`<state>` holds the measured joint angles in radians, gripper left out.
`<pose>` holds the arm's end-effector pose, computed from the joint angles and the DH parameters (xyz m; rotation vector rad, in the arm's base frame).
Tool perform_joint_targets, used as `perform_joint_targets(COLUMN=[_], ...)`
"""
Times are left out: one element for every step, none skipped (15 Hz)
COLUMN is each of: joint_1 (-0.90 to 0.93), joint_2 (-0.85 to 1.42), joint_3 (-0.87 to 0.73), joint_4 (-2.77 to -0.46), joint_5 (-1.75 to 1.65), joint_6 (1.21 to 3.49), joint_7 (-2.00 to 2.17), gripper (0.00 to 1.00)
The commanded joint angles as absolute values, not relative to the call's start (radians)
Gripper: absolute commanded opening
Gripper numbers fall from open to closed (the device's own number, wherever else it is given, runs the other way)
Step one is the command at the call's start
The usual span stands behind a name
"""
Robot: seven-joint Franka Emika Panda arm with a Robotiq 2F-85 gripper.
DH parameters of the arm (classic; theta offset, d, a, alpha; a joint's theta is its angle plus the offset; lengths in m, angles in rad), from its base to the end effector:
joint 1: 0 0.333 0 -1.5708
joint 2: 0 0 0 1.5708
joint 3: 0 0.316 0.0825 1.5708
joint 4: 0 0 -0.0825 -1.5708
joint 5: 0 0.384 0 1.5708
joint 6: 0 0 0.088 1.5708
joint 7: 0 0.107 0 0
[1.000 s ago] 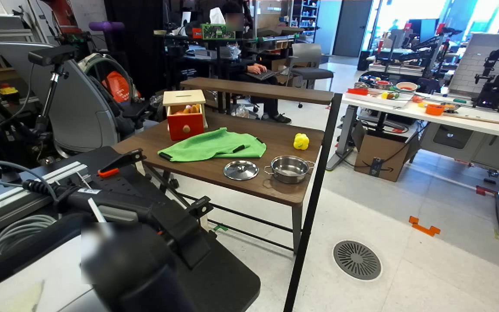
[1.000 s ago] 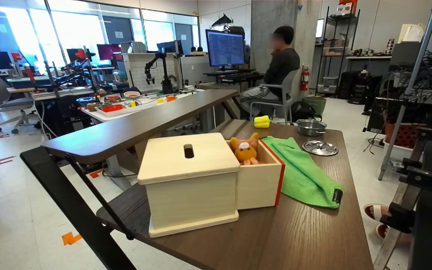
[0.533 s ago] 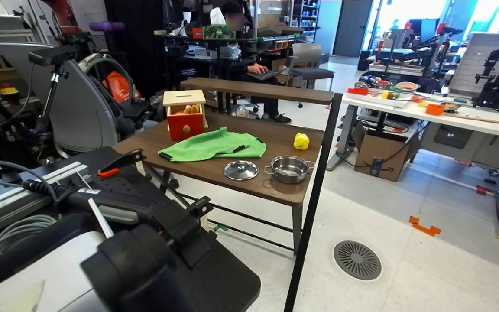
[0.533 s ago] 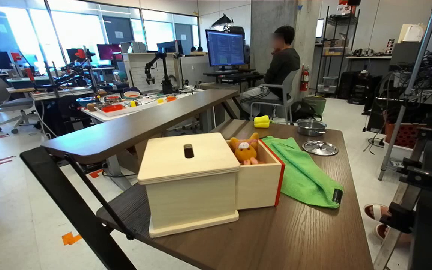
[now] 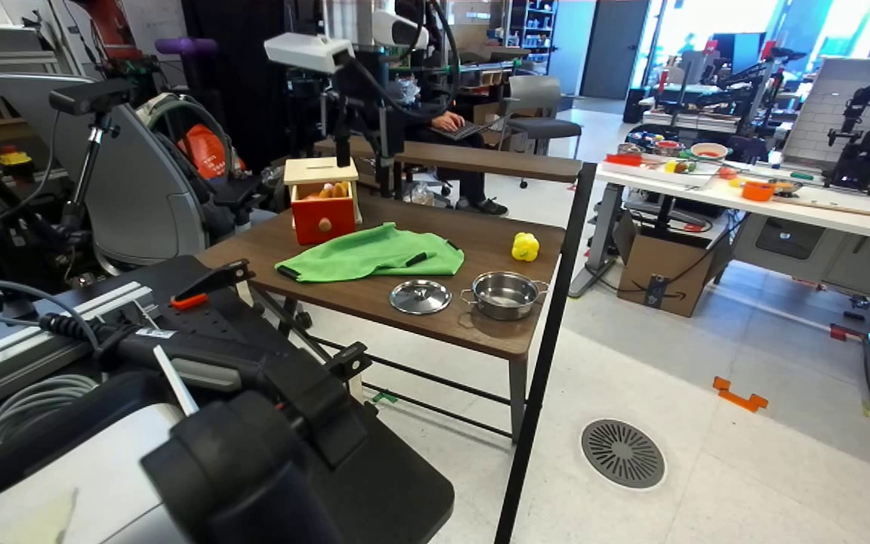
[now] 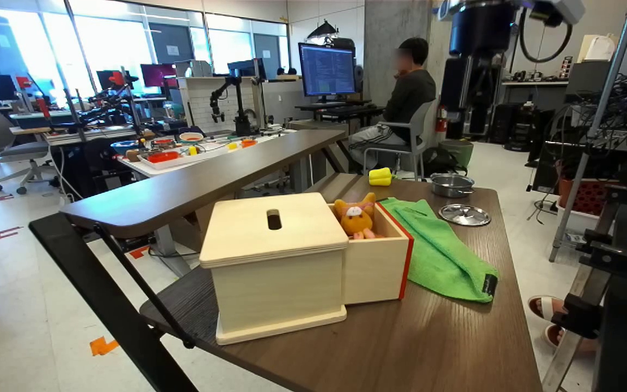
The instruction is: Move the cloth
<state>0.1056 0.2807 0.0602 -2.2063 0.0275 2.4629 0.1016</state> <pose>0.5439 0.0911 0.2506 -3.1104 -0.0629 0.0436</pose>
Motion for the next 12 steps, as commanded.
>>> perform_joint_targets(joint_1=[0.121,0.123,0.127,0.128,0.128,0.128,0.127,0.125,0.129,0.130,0.127,0.119], joint_2=[0.454,0.489,0.528,0.559,0.595,0.623,0.647,0.668,0.689,0.709,0.726,0.746], joint_3=[0.050,0.047,0.043,0.042,0.043,0.044,0.046,0.051,0.048,0.047,0.049,0.056], joint_4=[-2.079,-2.054,-2.030,-2.007,-1.981,-1.959,-1.940,-1.923,-1.908,-1.891,-1.875,-1.857], joint_5=[-0.002,-0.001,-0.003,0.001,0.006,0.009,0.014,0.020,0.016,0.016,0.021,0.031], joint_6=[2.497,2.501,2.513,2.517,2.516,2.518,2.511,2.506,2.509,2.509,2.506,2.506], joint_7=[0.136,0.135,0.135,0.132,0.127,0.123,0.122,0.117,0.117,0.120,0.116,0.109], gripper=[1.00,1.00,1.00,1.00,1.00,1.00,1.00,1.00,1.00,1.00,1.00,1.00])
